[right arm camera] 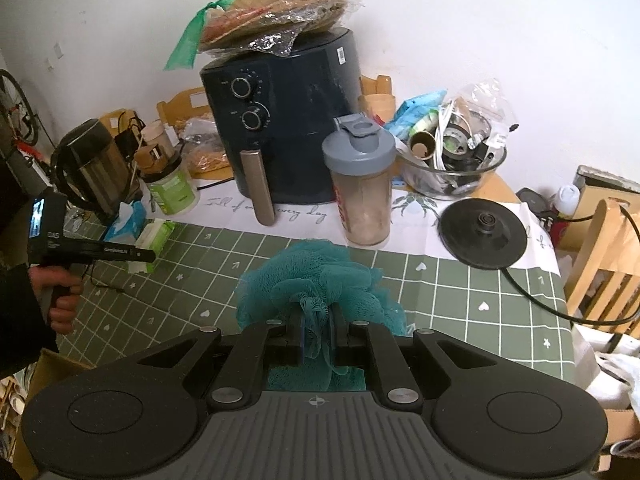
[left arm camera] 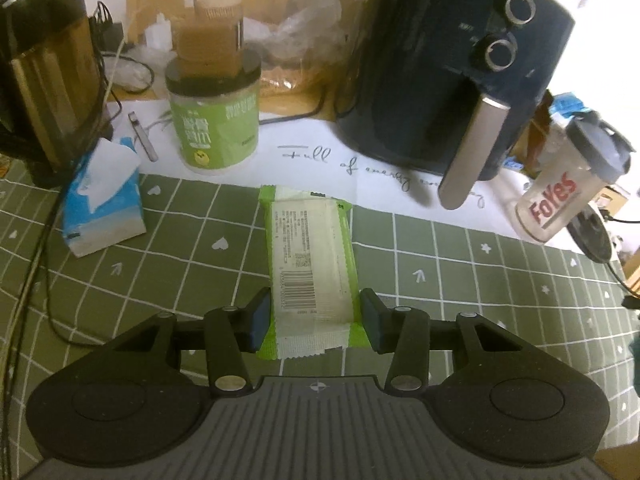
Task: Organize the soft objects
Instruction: 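Carry the wipes pack with the left tool while the right carries the puff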
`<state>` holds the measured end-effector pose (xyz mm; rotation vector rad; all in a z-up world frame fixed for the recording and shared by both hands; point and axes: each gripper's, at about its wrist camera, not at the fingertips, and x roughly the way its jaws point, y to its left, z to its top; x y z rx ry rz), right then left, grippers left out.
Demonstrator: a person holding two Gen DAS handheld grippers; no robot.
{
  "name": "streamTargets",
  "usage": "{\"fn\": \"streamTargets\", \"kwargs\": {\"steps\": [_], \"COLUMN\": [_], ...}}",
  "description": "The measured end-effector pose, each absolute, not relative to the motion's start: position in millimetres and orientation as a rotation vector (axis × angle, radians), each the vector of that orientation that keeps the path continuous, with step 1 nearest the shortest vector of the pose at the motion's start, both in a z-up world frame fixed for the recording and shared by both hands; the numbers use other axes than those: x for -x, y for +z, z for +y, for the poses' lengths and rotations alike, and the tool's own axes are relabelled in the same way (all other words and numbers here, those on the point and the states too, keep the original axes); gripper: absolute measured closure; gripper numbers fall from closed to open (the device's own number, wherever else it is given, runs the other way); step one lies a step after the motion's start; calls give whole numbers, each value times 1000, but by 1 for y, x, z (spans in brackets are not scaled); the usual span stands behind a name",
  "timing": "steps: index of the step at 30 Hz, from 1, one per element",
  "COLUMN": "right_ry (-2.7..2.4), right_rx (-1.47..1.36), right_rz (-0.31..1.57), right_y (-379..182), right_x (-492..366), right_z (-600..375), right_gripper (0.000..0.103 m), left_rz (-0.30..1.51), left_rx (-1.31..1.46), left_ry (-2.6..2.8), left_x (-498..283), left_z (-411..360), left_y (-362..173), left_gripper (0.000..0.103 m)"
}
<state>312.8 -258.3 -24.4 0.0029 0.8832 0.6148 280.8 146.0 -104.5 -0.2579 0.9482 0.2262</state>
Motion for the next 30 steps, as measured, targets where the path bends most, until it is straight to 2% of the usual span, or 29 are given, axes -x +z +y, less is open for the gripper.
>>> {"fn": "streamTargets", "kwargs": {"steps": [30], "right_ry": [732], "right_rx": [-34], "right_rz": [803], "right_y": [15], "right_x": [-287], "right_z": [-275], "right_gripper": [90], "left_rz": [859], "left_rx": [234], "left_ry": [146], "left_x": [-175], "left_z": [86], "left_y": [-10], "left_gripper": [57]}}
